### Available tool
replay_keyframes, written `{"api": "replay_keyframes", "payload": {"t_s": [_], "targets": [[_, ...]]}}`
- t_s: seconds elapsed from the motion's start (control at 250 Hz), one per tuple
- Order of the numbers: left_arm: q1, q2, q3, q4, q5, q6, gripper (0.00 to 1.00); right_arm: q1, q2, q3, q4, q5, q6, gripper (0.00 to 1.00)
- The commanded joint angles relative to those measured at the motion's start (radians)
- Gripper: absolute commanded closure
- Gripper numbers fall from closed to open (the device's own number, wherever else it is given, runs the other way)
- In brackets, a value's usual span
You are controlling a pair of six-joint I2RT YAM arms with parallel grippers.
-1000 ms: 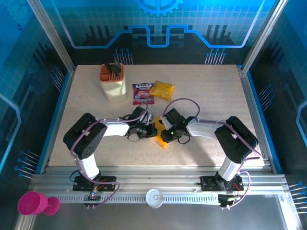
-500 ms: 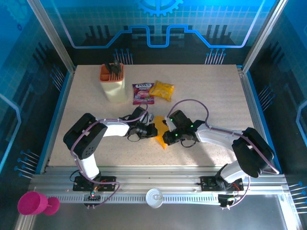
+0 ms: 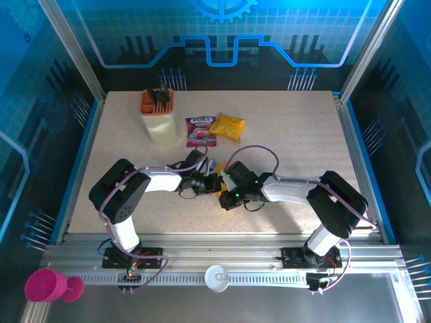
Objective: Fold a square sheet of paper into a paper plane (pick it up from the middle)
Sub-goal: Third fold the triangle at the center of the table.
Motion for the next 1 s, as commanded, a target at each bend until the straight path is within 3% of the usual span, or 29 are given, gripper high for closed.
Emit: {"api": "replay_keyframes", "payload": {"t_s": [0.0,0.423,0.583,0.783,0.999], "targets": [[-0.005,0.016,-0.018,-0.058,-0.049,0.000,1.00,-0.015,0.023,0.005,0.026,0.004,0.013,1.00],[-0.004,0.015,-0.019,-0.058,-0.053,0.001,1.00,-0.071,0.012,-0.083,0.061,-0.017,0.014,1.00],[-0.005,0.012,-0.018,-0.056,-0.053,-0.004,1.00,-0.078,0.010,-0.122,0.114,-0.078,0.040,1.00],[-0.005,0.006,-0.018,-0.062,-0.055,-0.002,1.00,-0.081,-0.102,-0.116,0.127,-0.155,0.072,1.00],[-0.006,0.006,-0.017,-0.062,-0.055,-0.003,1.00,-0.115,-0.168,-0.107,0.123,-0.156,0.087,0.98]]}}
